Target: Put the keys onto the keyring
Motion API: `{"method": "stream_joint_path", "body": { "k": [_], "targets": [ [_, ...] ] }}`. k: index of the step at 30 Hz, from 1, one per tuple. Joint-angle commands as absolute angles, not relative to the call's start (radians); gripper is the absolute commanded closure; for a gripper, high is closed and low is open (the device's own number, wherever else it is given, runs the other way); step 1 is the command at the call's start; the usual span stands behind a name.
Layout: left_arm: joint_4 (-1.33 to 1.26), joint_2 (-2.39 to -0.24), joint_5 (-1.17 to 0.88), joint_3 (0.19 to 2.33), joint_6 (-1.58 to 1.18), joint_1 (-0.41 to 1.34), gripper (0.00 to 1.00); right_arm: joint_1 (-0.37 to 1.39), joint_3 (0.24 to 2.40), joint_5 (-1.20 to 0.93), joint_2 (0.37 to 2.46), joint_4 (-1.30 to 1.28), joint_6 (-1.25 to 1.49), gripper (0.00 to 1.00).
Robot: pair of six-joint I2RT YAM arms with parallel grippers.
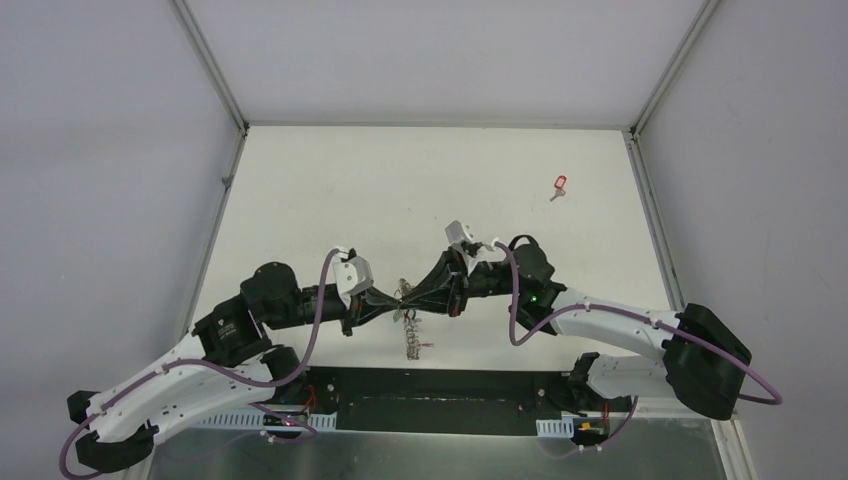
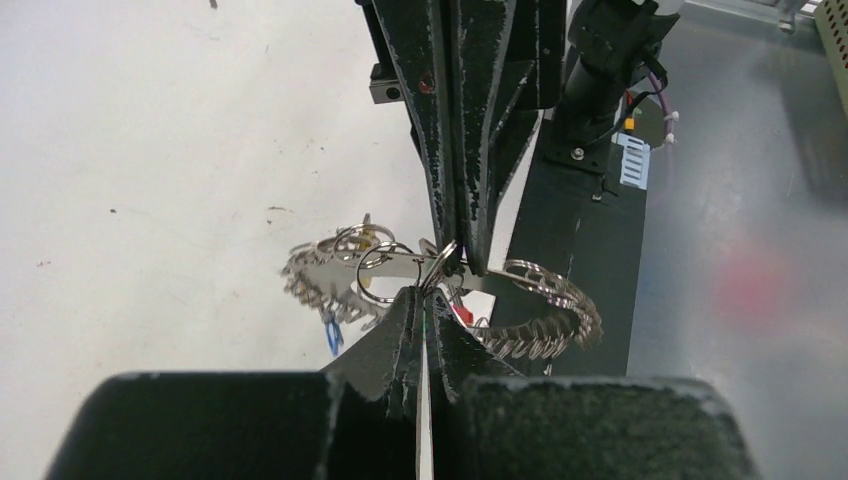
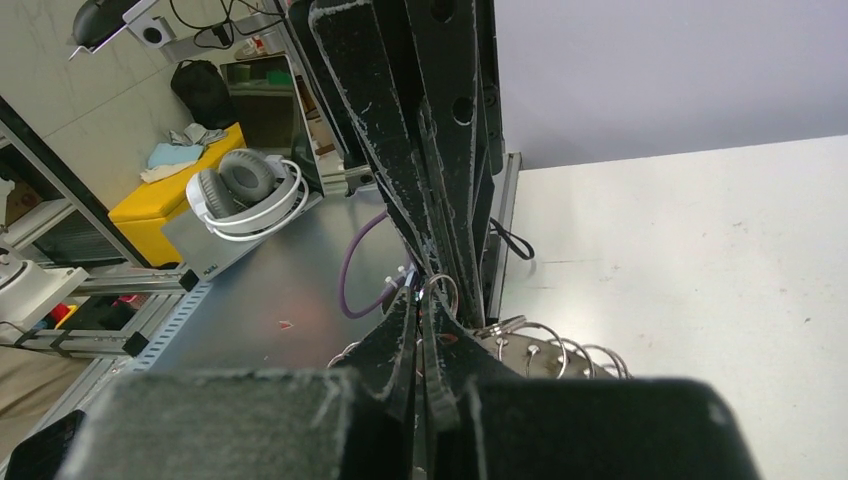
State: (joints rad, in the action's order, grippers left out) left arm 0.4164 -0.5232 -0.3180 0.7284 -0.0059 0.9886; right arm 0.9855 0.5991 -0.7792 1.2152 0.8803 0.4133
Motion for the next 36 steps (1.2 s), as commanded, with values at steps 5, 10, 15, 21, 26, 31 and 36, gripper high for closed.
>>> {"method": "stream_joint_path", "body": {
  "k": [5,10,15,21,26,31,36],
  "targets": [
    [0.300,-0.471,-0.422,0.650,0.045,0.996,1.00,0.997,0.622,-0.824,1.192,1.136,0.453,1.00],
    [0.279,-0.486,-0.481,0.644,0.080,0.996,0.99,0.997,0.624,-0.829,1.211,1.197,0.481,1.00],
    [0.279,-0.500,-0.482,0.637,0.095,0.997,0.86,0.998,0.631,-0.835,1.216,1.221,0.495,1.00],
    [0.278,-0.507,-0.470,0.638,0.084,0.996,0.73,0.997,0.632,-0.834,1.210,1.221,0.491,1.00],
    [0.287,-0.479,-0.431,0.648,0.086,0.996,0.69,0.997,0.629,-0.826,1.212,1.221,0.487,1.00],
    [0.354,-0.423,-0.376,0.672,0.083,0.996,0.56,0.996,0.618,-0.806,1.206,1.212,0.475,1.00],
    [0.477,-0.397,-0.326,0.732,0.074,0.997,0.51,0.994,0.613,-0.797,1.200,1.193,0.464,1.00]
  ]
}}
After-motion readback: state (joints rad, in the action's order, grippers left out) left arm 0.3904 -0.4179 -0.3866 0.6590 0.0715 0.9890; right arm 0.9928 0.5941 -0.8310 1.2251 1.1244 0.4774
